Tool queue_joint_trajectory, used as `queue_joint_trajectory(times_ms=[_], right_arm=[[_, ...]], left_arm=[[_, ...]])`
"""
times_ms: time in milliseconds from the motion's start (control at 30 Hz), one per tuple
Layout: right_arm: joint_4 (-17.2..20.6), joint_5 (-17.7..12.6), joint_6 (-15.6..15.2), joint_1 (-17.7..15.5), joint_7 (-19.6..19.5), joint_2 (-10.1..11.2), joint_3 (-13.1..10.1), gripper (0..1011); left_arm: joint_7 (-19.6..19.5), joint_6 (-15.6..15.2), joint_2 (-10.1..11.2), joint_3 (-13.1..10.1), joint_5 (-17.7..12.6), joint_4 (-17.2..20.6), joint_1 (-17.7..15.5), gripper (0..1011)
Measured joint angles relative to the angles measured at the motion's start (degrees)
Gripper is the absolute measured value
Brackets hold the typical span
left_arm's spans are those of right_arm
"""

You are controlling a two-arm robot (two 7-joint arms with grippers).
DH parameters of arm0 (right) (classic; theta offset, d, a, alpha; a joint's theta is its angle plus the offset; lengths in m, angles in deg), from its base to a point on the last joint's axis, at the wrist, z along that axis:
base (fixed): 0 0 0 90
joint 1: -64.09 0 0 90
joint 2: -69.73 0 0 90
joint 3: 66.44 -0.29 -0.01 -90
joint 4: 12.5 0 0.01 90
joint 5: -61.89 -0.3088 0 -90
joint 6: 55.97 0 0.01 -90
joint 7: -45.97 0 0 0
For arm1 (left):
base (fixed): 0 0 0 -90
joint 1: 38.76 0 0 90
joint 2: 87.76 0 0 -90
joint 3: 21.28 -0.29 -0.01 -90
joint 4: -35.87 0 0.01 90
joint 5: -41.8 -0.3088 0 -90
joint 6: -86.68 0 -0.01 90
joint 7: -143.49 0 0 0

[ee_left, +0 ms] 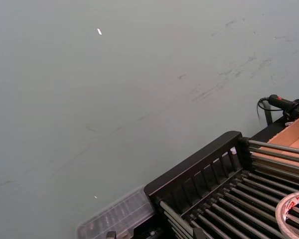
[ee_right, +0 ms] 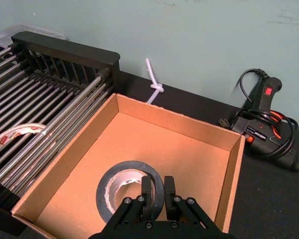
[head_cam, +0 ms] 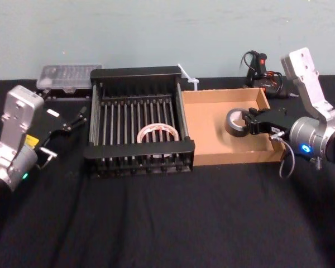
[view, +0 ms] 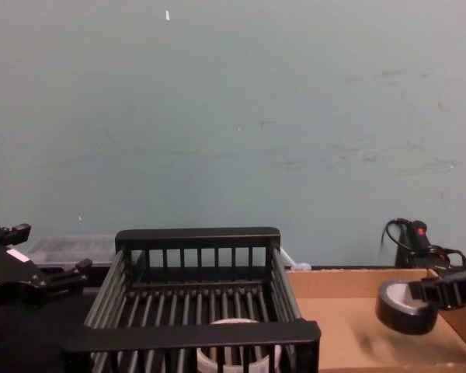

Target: Pick up the white tape and place it into the black box , Pick up the silver tape and place it into the brown box.

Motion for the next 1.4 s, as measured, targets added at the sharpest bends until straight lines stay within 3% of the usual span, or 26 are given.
queue_joint_trajectory(times_ms=[167,1000,1200,1400], right_arm=[[0.1,0.0,0.0,-0.1,0.1,0.1,0.1,162],[0.3,-0.1,0.0,-0.1,0.2,0.2,0.2,939],[0.9,0.1,0.5,-0.7,0.4,0.3,-0.2,1002],[4.2,2.3,4.9,-3.7,-2.4,0.2,-2.3,1003]], left_arm=[[0.0,0.0,0.0,0.0,0.0,0.0,0.0,1001],[0.0,0.0,0.0,0.0,0.0,0.0,0.0,1002],[0.0,0.0,0.0,0.0,0.0,0.0,0.0,1001],[0.0,0.0,0.0,0.0,0.0,0.0,0.0,1001]])
